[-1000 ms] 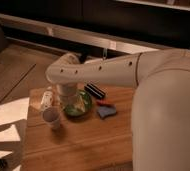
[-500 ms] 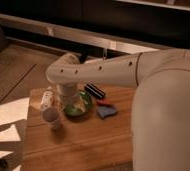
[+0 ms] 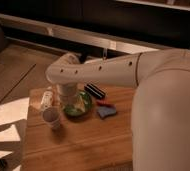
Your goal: Pick up the ceramic bowl
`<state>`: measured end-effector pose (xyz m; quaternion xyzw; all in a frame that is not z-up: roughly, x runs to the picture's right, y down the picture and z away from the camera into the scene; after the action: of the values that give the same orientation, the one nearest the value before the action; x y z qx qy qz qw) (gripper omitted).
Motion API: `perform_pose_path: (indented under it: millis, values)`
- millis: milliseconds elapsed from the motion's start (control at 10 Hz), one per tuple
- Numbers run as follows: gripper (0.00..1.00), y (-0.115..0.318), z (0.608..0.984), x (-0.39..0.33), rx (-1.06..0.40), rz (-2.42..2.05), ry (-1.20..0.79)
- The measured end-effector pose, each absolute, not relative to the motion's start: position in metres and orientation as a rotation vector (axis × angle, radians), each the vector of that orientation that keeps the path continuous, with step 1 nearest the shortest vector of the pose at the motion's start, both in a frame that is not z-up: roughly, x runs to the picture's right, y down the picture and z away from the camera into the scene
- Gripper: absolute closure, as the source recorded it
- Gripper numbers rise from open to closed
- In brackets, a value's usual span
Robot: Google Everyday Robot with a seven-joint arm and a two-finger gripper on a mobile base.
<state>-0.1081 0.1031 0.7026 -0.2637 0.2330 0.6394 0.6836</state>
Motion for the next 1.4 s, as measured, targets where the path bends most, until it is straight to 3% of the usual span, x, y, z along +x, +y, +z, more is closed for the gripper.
perform_pose_path:
  millis: [700,1100,1400]
  values:
    - [0.35,0.097,0.707,-0.103,-0.563,1.443,0.515]
    - [0.35,0.024,0.738,-0.055,-0.409,1.522,0.332]
    - [0.35,0.002,0.743,-0.027,-0.376,1.55,0.277]
